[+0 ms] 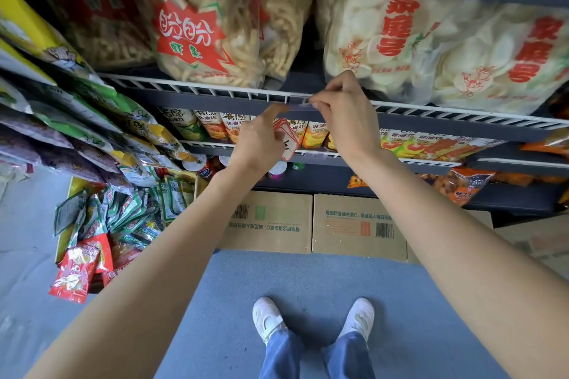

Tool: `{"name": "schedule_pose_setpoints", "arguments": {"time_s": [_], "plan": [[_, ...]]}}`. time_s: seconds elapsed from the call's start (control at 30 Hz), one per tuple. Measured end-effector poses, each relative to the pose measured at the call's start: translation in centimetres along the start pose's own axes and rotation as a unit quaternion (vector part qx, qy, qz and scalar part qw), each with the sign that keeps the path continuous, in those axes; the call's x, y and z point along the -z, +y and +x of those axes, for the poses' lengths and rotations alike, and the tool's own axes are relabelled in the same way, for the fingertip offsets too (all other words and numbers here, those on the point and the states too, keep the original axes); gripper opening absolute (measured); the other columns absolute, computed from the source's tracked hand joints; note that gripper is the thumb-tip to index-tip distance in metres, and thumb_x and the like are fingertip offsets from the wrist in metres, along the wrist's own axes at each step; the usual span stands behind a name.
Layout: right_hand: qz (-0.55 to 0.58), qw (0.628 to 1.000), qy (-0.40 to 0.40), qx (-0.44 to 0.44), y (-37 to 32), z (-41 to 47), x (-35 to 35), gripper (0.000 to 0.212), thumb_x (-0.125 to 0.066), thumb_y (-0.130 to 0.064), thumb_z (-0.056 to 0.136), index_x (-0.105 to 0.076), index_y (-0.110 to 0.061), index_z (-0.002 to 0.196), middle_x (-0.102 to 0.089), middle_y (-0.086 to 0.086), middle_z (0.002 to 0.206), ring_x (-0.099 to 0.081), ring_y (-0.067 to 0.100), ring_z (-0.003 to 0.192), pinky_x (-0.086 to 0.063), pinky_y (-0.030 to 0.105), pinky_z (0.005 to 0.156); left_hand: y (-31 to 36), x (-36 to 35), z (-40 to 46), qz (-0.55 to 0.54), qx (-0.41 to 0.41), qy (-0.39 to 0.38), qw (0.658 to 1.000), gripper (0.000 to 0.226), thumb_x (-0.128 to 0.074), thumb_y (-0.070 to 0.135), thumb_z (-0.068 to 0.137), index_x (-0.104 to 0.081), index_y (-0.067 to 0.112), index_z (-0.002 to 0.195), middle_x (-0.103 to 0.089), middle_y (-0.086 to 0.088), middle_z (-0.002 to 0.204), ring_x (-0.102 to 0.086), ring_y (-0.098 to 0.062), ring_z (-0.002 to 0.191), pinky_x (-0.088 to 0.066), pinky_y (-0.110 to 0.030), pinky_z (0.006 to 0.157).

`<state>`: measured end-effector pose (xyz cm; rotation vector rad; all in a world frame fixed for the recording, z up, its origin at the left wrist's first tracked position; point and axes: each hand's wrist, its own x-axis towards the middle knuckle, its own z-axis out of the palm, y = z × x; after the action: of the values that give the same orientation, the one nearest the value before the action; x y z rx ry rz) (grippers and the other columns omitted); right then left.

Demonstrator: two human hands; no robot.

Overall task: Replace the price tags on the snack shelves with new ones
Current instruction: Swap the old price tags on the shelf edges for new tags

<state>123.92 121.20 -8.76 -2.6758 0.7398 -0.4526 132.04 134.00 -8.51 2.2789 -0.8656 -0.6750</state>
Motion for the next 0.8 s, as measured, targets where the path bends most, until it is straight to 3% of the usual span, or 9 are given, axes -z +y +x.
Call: {"name": "schedule_pose_setpoints", "arguments": {"time_s": [0.1,0.2,0.3,0.47,0.8], "plan": [[-0.036,0.999,-0.001,0.008,0.3,-0.3,-0.8,0.021,-0.061,-0.005,0.086,-0.069,-0.007,0.106,-0.058,0.009,0.1,-0.053,0.024,0.092,-0.051,0.036,0.065,0.0,0.0,0.1,0.001,-0.003,0.004,1.0,0.048,-0.042,0.0,0.09,-0.045,0.02,0.134,-0.064,-0.012,0.115,-0.053,-0.021,0.076,-0.04,-0.025,0.068],[-0.114,0.991,0.051,0.036,0.1,-0.8,-1.2,0.029,-0.076,0.004,0.063,-0.071,-0.013,0.086,-0.065,0.003,0.075,-0.058,0.025,0.072,-0.042,0.026,0.045,0.1,-0.1,0.1,-0.003,0.005,0.01,1.0,0.046,-0.043,0.001,0.091,-0.046,0.019,0.133,-0.062,-0.011,0.119,-0.059,-0.024,0.1,-0.042,-0.022,0.072],[-0.15,0.986,0.073,0.023,-0.4,-0.5,-0.7,0.027,-0.081,-0.003,0.056,-0.065,-0.017,0.072,-0.061,-0.003,0.06,-0.054,0.021,0.062,-0.031,0.022,0.04,0.2,-0.2,0.1,-0.007,0.012,0.014,1.0,0.046,-0.043,0.001,0.092,-0.046,0.019,0.133,-0.061,-0.011,0.121,-0.058,-0.024,0.107,-0.042,-0.021,0.072],[-0.142,0.986,0.077,0.035,-0.1,-0.9,-0.9,0.024,-0.082,-0.002,0.057,-0.07,-0.014,0.074,-0.062,0.001,0.077,-0.058,0.023,0.07,-0.027,0.018,0.036,0.4,-0.1,0.1,-0.007,0.012,0.015,1.0,0.045,-0.043,0.001,0.091,-0.046,0.019,0.133,-0.061,-0.012,0.121,-0.057,-0.025,0.106,-0.041,-0.022,0.071],[-0.201,0.976,0.081,0.031,0.1,-2.2,-0.8,0.031,-0.08,0.002,0.054,-0.073,-0.012,0.08,-0.063,0.001,0.084,-0.057,0.023,0.072,-0.019,0.017,0.041,0.4,-0.1,0.2,0.013,0.021,0.012,1.0,0.046,-0.043,0.003,0.092,-0.045,0.021,0.134,-0.06,-0.012,0.124,-0.051,-0.028,0.114,-0.038,-0.023,0.075]]}}
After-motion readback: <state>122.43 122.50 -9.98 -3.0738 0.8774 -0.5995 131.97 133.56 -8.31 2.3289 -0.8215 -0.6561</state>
